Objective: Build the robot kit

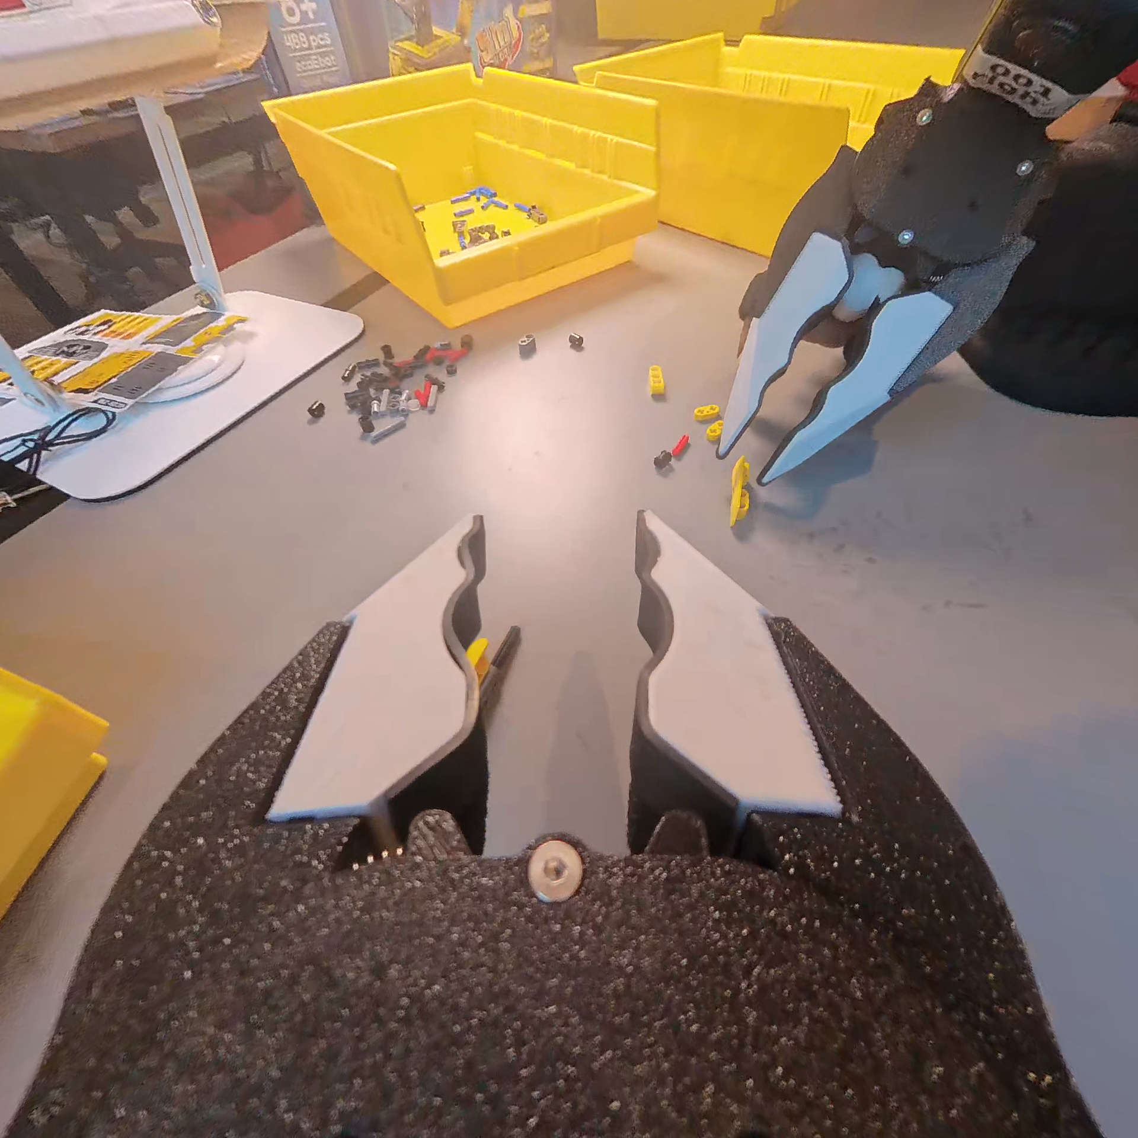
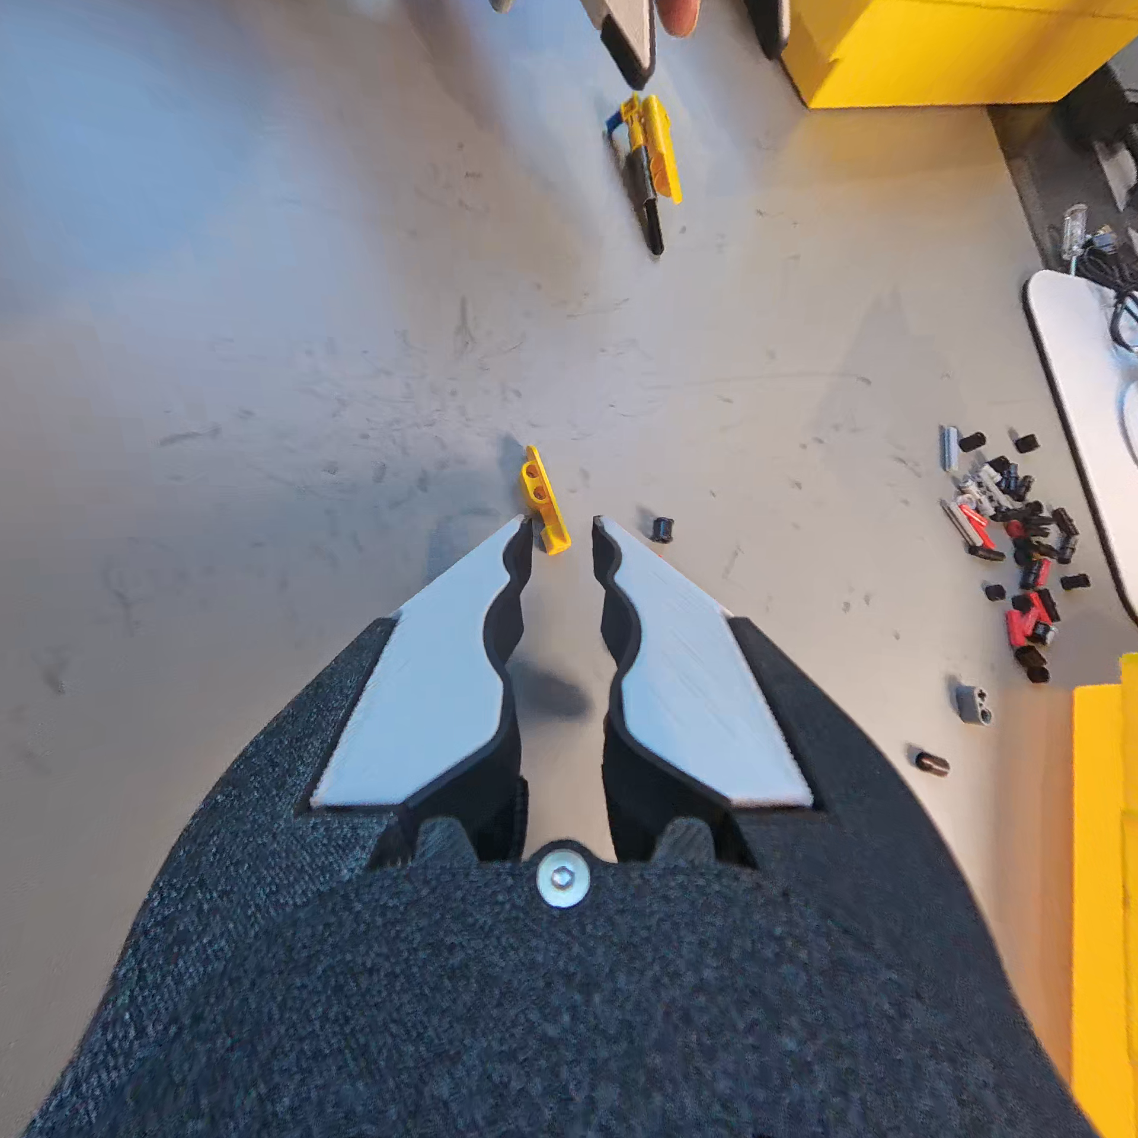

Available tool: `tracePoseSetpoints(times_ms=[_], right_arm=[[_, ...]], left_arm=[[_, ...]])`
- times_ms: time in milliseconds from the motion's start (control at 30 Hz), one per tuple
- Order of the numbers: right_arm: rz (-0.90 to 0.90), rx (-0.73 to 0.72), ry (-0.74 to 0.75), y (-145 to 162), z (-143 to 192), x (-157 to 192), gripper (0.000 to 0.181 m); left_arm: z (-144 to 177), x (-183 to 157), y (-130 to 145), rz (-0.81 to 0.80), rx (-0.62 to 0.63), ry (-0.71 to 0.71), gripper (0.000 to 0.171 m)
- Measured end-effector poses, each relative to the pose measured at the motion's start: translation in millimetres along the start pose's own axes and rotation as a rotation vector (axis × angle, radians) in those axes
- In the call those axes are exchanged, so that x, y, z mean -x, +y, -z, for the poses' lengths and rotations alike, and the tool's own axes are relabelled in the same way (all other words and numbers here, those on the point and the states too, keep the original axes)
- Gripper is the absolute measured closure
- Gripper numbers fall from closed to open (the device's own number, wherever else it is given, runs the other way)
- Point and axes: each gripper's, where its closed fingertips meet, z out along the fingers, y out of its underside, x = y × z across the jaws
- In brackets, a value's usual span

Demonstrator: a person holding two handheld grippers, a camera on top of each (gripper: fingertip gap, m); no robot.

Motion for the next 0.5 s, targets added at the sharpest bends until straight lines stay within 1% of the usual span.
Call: tracePoseSetpoints(times_ms=[100,167,333,433,500], right_arm=[[0.023,0.032,-0.012,2,-6,3,0.165],[0.041,0.044,-0.024,4,-7,8,0.174],[0.139,0.036,-0.020,3,-2,19,0.174],[0.217,0.041,-0.001,3,0,23,0.173],[0.238,0.040,-0.010,2,2,26,0.171]], left_arm=[[-5,-4,7,-0.012,0.031,0.016,0.124],[-6,-6,8,-0.028,0.043,0.021,0.125],[-8,-11,11,-0.064,0.061,0.026,0.126],[-9,-12,12,-0.068,0.067,0.028,0.127],[-9,-11,12,-0.066,0.065,0.027,0.127]])
